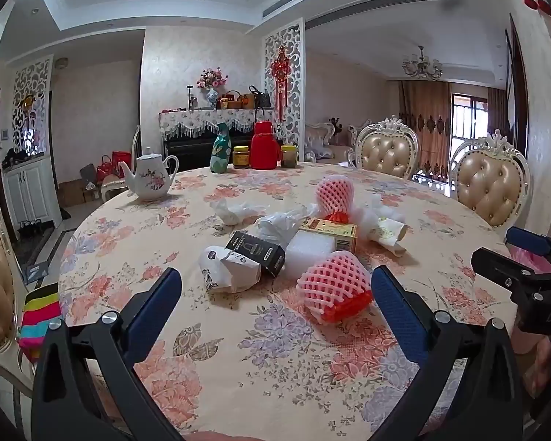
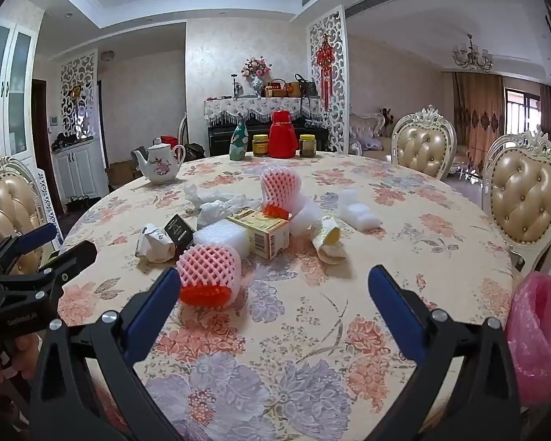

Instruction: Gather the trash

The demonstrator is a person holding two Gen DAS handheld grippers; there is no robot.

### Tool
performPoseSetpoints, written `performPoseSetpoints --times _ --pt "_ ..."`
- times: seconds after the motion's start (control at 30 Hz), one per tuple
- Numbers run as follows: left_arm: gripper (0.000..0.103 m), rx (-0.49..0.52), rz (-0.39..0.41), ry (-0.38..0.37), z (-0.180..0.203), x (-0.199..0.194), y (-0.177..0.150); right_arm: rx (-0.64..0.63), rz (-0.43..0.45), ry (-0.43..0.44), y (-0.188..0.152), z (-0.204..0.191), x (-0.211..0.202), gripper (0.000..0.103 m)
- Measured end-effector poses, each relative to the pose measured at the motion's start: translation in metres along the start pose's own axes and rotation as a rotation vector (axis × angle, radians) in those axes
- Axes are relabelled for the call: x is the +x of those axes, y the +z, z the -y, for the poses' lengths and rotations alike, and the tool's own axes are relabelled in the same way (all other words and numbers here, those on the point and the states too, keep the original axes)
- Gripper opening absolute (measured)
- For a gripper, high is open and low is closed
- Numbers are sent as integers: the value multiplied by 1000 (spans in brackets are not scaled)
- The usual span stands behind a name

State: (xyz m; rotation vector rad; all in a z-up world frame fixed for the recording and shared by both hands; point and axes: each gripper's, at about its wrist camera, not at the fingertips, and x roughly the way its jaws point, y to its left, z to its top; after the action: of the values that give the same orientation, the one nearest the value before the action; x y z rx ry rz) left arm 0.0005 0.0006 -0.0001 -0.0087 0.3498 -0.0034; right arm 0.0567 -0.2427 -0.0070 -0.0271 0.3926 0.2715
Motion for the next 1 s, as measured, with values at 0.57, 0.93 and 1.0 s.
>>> performPoseSetpoints --times 0.57,0.93,1.0 --pt "97 -1 1 0 0 0 1 10 4 5 1 0 0 99" --pt "97 -1 0 -1 0 0 0 20 0 11 -1 -4 2 99" --pt "97 0 1 -1 0 0 -1 25 -2 13 -1 -3 2 99"
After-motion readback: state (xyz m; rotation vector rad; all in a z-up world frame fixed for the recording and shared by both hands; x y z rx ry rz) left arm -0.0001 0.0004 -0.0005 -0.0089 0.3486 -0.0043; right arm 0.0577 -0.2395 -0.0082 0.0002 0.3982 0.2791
